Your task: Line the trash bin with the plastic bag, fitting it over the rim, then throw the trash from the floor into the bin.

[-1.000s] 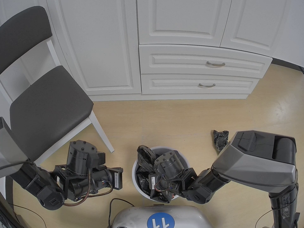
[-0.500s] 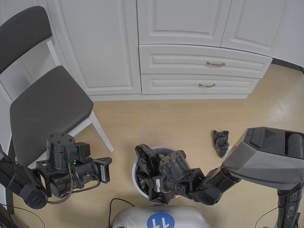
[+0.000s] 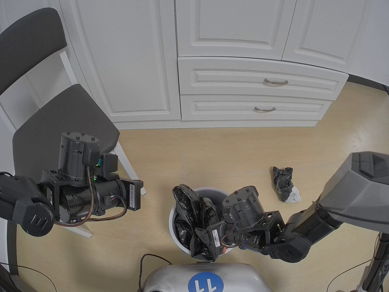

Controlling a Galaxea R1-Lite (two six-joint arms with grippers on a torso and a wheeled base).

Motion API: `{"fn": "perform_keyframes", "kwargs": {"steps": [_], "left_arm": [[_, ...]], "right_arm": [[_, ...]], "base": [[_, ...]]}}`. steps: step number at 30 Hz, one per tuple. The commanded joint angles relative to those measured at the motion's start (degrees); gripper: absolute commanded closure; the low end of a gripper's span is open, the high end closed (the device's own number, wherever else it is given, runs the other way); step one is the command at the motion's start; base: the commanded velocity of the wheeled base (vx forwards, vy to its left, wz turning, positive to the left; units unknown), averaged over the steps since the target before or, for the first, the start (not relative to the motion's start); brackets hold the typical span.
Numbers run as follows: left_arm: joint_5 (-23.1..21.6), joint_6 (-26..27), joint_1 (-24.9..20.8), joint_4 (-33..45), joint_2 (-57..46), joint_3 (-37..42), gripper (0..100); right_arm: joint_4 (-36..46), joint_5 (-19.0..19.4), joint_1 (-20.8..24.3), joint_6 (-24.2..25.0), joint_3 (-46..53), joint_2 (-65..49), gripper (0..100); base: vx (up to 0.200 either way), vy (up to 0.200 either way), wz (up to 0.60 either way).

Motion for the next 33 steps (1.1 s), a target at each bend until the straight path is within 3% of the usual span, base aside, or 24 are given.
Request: {"fn": "perform_keyframes", "kwargs": {"steps": [1, 6, 11, 18, 33], "left_arm": [[0.2, 0.2, -4.0, 3.1, 1.2, -2.6, 100], [0.3, 0.9, -7.2, 2.9, 6.3, -3.3, 100], [0.9, 4.5, -7.2, 2.2, 14.0, -4.6, 100], [1.1, 4.7, -7.0, -1.1, 23.0, -9.7, 100], [2.1, 4.9, -3.4, -1.4, 23.4, -11.2, 100]], "right_arm": [[-0.1, 0.1, -0.3, -3.6, 6.0, -6.7, 0], [-1.9, -0.6, 1.7, -6.0, 9.0, -6.7, 0], [-3.5, -0.8, 1.6, -8.2, 10.9, -6.2, 0], [-3.9, -0.7, 0.0, -8.6, 10.5, -4.5, 0], [-5.9, -0.7, -0.8, -8.4, 10.0, -5.4, 0]], "base": [[0.0, 0.0, 0.0], [0.0, 0.0, 0.0], [0.0, 0.0, 0.0], [0.0, 0.0, 0.0], [0.0, 0.0, 0.0]]}}
